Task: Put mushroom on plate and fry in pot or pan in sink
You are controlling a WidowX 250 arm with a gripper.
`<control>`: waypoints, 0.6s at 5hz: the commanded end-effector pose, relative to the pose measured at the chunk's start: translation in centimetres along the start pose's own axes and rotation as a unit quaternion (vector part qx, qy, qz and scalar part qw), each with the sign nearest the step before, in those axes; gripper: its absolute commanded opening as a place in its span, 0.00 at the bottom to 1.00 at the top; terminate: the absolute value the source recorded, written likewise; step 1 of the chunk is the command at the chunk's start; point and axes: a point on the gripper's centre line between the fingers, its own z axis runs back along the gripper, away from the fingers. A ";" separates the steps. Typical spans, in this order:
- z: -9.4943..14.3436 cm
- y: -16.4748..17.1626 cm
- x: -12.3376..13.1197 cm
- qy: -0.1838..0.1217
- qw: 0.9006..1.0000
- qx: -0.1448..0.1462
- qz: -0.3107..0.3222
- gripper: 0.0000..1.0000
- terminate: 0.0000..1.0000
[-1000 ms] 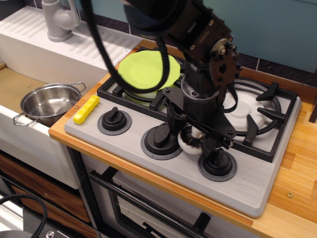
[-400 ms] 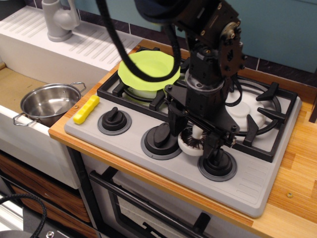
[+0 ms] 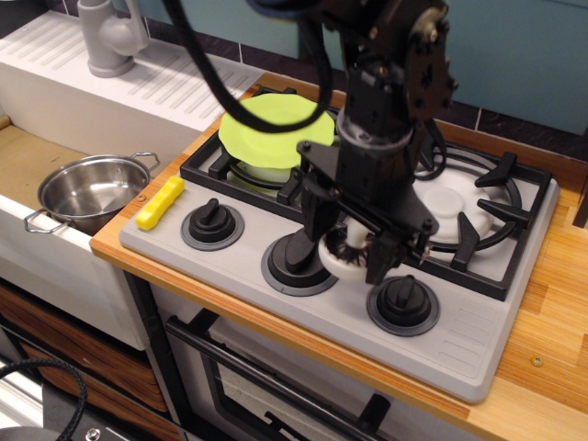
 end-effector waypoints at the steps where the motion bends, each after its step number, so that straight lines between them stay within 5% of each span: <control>1: 2.4 3.2 1.4 -0.050 0.998 0.014 -0.039 0.00 0.00; 3: 0.8 7.2 3.1 -0.079 0.993 0.007 -0.088 0.00 0.00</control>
